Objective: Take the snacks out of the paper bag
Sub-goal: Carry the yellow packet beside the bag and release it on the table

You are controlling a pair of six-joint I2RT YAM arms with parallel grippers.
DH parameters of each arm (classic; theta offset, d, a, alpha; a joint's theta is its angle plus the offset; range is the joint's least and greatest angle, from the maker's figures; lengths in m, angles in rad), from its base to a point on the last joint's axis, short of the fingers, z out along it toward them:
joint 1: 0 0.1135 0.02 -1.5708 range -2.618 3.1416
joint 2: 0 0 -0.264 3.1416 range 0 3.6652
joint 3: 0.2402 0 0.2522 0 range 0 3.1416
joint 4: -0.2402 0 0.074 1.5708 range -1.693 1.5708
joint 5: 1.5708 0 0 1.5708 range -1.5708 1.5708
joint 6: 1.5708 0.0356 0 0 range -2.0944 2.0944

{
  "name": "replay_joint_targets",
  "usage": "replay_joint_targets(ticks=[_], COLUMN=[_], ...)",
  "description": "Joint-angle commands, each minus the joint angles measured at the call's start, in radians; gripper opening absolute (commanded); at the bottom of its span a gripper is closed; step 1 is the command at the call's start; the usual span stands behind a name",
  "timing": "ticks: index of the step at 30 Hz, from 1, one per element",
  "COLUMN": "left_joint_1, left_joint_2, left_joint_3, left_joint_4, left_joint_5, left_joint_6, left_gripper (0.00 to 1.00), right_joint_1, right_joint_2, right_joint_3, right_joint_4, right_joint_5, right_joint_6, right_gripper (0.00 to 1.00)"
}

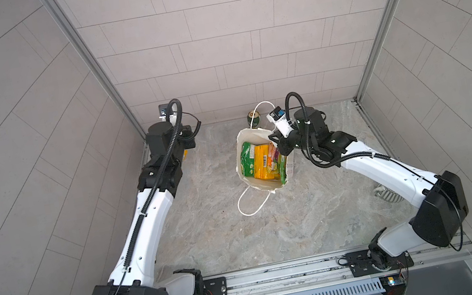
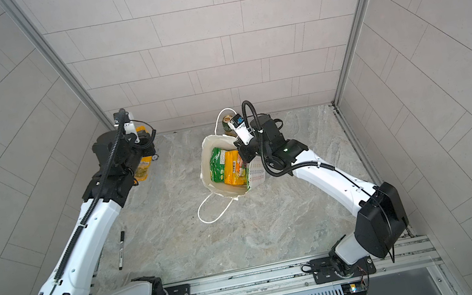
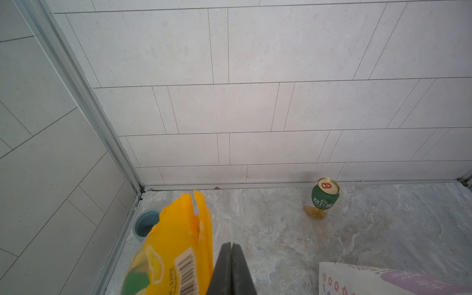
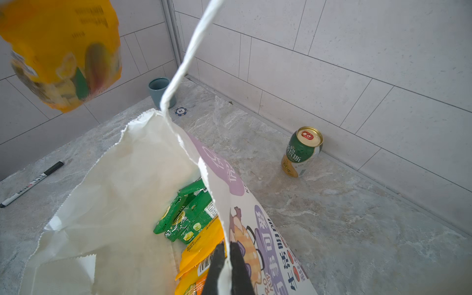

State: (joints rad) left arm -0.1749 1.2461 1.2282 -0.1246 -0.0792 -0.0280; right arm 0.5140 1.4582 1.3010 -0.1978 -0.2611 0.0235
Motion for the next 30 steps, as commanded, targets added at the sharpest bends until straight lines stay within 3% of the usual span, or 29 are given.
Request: replay_joint_targets(ticks=[1, 6, 10, 12, 16, 20, 26, 30], left_joint_1=[0.017, 0.049, 0.072, 0.100, 0.200, 0.296, 0.303, 0.316], left_joint_2=[0.022, 0.101, 0.126, 0.159, 0.277, 0.427, 0.615, 0.693], left_joint_3=[-0.097, -0.196, -0.159, -0.114, -0.008, 0.130, 0.283, 0.304], left_joint_4=[0.203, 0.337, 0.259, 0.177, -0.014, -0.240, -0.508, -0.526], left_joint_5=[-0.024, -0.034, -0.062, -0.058, 0.003, 0.024, -0.091, -0.098], left_joint_6=[0.017, 0.040, -0.021, -0.082, -0.197, -0.206, -0.174, -0.190], left_gripper=[0.00, 0.00, 0.03, 0.22, 0.89, 0.97, 1.00, 1.00], right_joint_1=[-0.006, -0.006, -0.007, -0.008, -0.007, -0.008, -0.007, -0.007], right_joint_2=[-0.009, -0.004, -0.004, 0.000, 0.010, 0.013, 0.025, 0.027], right_joint_3=[0.012, 0.018, 0.021, 0.022, 0.025, 0.022, 0.026, 0.027], right_joint_4=[0.037, 0.029, 0.022, 0.026, 0.021, 0.019, 0.023, 0.020], right_joint_5=[0.001, -0.004, 0.010, 0.004, 0.008, 0.018, 0.014, 0.014], right_joint_6=[0.002, -0.003, -0.009, -0.008, -0.009, -0.014, -0.008, -0.009], right_gripper=[0.00, 0.00, 0.00, 0.00, 0.00, 0.00, 0.00, 0.00])
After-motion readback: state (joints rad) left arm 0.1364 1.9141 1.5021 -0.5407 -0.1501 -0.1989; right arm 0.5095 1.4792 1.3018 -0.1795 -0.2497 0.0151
